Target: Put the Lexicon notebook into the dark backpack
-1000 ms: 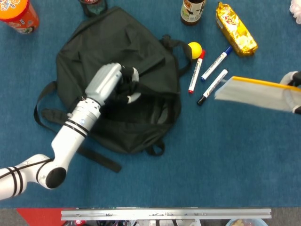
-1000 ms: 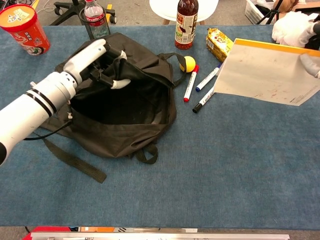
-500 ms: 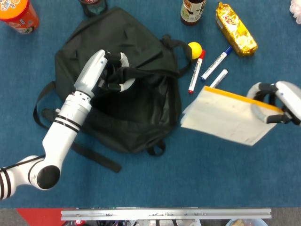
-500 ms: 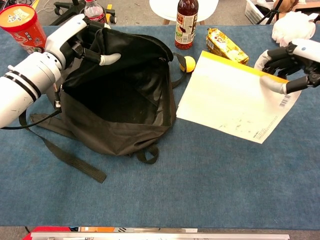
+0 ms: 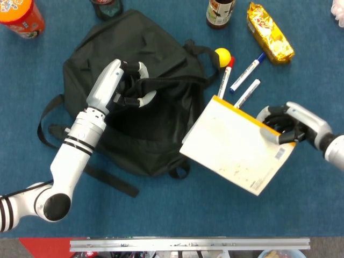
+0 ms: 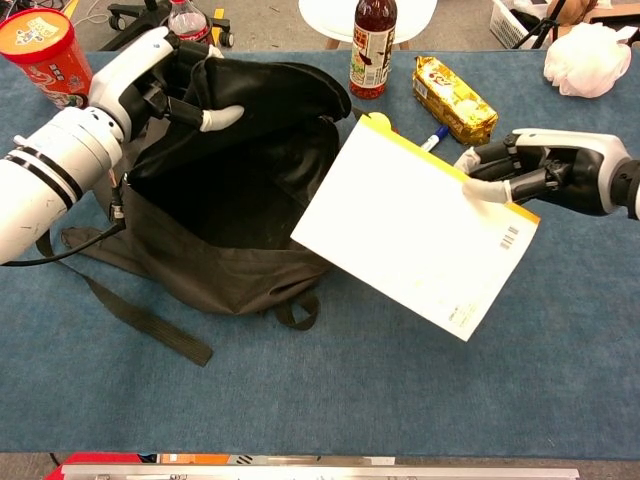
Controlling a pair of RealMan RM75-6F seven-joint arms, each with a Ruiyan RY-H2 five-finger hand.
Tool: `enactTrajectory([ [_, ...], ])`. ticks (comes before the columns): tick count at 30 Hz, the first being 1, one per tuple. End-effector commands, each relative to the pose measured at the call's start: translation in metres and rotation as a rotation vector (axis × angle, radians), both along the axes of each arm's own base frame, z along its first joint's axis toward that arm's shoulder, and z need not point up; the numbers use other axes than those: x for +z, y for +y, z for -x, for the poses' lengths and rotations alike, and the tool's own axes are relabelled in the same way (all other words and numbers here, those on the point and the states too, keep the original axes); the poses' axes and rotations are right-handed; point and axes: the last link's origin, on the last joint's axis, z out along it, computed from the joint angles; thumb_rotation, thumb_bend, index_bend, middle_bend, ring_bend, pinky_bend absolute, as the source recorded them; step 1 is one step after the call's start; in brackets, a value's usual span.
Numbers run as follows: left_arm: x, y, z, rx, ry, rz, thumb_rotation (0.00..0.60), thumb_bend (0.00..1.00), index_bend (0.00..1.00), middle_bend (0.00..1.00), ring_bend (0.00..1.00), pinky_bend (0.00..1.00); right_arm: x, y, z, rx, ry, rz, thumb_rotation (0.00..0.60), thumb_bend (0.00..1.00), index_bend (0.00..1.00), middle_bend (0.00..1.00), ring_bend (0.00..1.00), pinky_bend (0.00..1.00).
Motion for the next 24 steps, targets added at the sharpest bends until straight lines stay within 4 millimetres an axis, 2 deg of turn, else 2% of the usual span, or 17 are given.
enactTrajectory([
  [1,0.000,0.000,0.000,0.001,-0.003,-0.005,0.600,0.27,0.71,0.72,0.65,0.83,-0.007,-0.001,-0.006,-0.059,-0.034,-0.068,0.600,0.51,0.74,0.66,0.56,0.75],
  [11,0.000,-0.008,-0.004,-0.028,-0.004,-0.007,0.600,0.27,0.72,0.72,0.65,0.82,-0.030,-0.012,-0.013,-0.260,-0.108,-0.237,0.600,0.51,0.74,0.66,0.56,0.75],
  [18,0.000,-0.015,-0.004,-0.046,0.001,-0.004,0.600,0.27,0.72,0.72,0.63,0.81,-0.050,-0.029,-0.019,-0.362,-0.148,-0.257,0.600,0.51,0.75,0.66,0.56,0.75],
  [24,0.000,-0.019,-0.005,-0.064,0.014,-0.007,0.600,0.27,0.72,0.72,0.62,0.80,-0.066,-0.034,-0.023,-0.430,-0.147,-0.276,0.600,0.51,0.75,0.65,0.56,0.75],
])
